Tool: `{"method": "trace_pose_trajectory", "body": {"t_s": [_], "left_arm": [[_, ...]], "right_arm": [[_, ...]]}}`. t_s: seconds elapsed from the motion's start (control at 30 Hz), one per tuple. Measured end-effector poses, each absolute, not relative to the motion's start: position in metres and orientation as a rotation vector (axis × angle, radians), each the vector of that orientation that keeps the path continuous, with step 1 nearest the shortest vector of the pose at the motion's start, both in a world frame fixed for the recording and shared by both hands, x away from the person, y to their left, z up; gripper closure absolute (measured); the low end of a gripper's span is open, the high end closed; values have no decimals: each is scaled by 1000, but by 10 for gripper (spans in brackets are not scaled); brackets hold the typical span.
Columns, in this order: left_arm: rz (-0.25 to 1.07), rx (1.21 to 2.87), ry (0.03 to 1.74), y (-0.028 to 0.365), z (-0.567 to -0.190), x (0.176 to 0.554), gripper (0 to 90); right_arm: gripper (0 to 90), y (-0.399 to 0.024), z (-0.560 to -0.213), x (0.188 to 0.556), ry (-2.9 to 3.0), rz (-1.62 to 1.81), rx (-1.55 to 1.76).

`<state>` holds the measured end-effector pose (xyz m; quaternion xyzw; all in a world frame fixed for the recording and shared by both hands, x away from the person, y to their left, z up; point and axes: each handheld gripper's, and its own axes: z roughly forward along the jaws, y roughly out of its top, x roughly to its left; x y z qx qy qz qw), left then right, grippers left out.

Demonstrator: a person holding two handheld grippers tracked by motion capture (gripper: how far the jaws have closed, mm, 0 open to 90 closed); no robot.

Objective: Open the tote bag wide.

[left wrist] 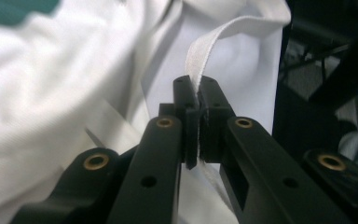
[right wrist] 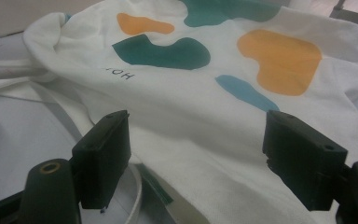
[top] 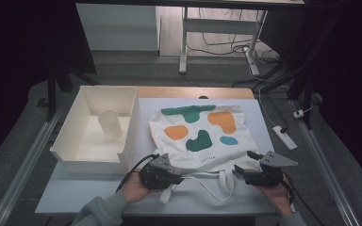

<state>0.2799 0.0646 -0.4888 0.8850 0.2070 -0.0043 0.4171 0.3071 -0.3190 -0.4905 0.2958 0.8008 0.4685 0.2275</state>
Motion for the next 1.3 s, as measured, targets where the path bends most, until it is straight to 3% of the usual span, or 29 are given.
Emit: {"method": "trace_pose_trajectory", "body": {"t_s": [0.83,1.3], "left_arm": [[165,2066,604,46,-455,323,869],[236,1991,718,53,-457,353,868]], "right_arm": [[236,-323,-488,306,2171,1314,824],[239,-321,-492,308,2188,1301,818]]}}
